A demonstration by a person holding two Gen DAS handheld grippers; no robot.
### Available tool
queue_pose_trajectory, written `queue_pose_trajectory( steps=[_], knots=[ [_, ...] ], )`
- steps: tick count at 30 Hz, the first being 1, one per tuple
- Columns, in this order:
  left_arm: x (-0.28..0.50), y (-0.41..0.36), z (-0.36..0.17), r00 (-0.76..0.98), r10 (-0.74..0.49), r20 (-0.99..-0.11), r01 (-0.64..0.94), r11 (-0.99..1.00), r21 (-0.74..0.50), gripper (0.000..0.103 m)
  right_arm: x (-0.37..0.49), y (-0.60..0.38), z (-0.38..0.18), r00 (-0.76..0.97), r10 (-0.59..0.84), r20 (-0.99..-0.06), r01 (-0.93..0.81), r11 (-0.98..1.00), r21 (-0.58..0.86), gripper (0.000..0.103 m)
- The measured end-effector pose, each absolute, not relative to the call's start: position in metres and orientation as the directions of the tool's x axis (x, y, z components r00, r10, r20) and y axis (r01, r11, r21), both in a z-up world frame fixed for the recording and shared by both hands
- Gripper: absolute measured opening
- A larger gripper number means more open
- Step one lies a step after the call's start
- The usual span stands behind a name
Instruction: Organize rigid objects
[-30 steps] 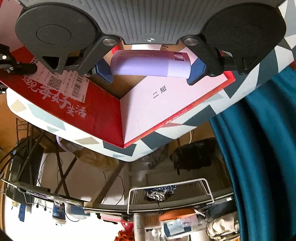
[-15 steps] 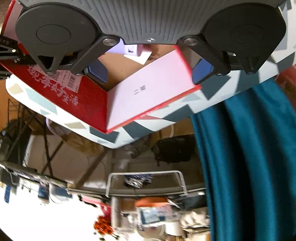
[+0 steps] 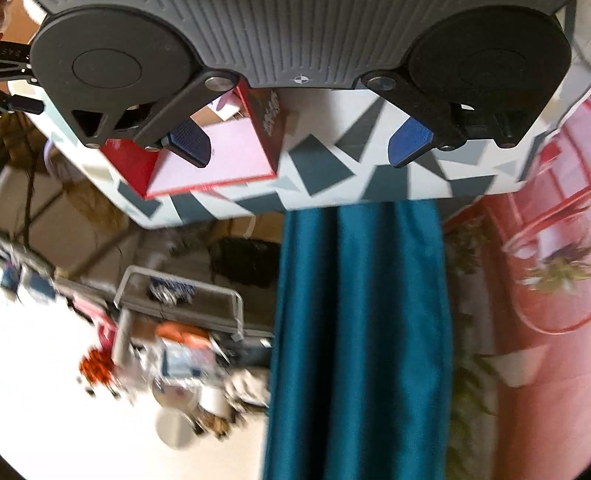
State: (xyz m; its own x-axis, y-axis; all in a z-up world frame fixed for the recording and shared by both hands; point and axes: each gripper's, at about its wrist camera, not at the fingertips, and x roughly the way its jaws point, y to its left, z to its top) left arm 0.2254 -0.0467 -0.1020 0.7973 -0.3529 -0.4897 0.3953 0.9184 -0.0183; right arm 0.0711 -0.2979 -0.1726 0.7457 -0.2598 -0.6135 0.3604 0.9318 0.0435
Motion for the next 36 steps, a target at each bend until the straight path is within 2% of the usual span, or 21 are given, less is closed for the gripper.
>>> queue_pose_trajectory(
  steps=[1,3,12,17,25,32,36],
  knots=[
    [0.219,-0.041,-0.095,0.808,-0.343,-0.479,0.379,0.925,-0.022,0.103,0.072,-0.295,-0.163,0.756,-0.253,-0.604,0.348,0.936,0.044,0.088],
    [0.204,-0.031,-0.081,0.830,-0.314,-0.461,0.341,0.940,-0.027,0.103,0.072,-0.286,-0.140,0.787,-0.233,-0.571,0.317,0.947,0.051,0.103],
    [0.123,-0.009,-0.032,0.925,-0.113,-0.362,0.161,0.981,0.104,0.103,0.056,-0.240,-0.054,0.880,-0.179,-0.440,0.214,0.976,0.030,0.103],
    [0.079,0.003,-0.014,0.949,-0.093,-0.301,0.123,0.989,0.081,0.103,0.035,-0.220,-0.025,0.907,-0.153,-0.393,0.190,0.980,0.059,0.103],
    [0.030,0.008,-0.008,0.948,-0.091,-0.305,0.114,0.992,0.059,0.103,-0.004,-0.185,0.003,0.929,-0.142,-0.343,0.168,0.985,0.047,0.103],
    [0.012,0.009,-0.007,0.953,-0.037,-0.300,0.068,0.993,0.095,0.103,-0.022,-0.162,0.012,0.927,-0.170,-0.333,0.182,0.983,0.005,0.103],
    [0.013,0.012,-0.007,0.951,-0.035,-0.307,0.062,0.995,0.076,0.103,-0.025,-0.156,0.013,0.926,-0.163,-0.340,0.174,0.985,0.002,0.103]
  ],
)
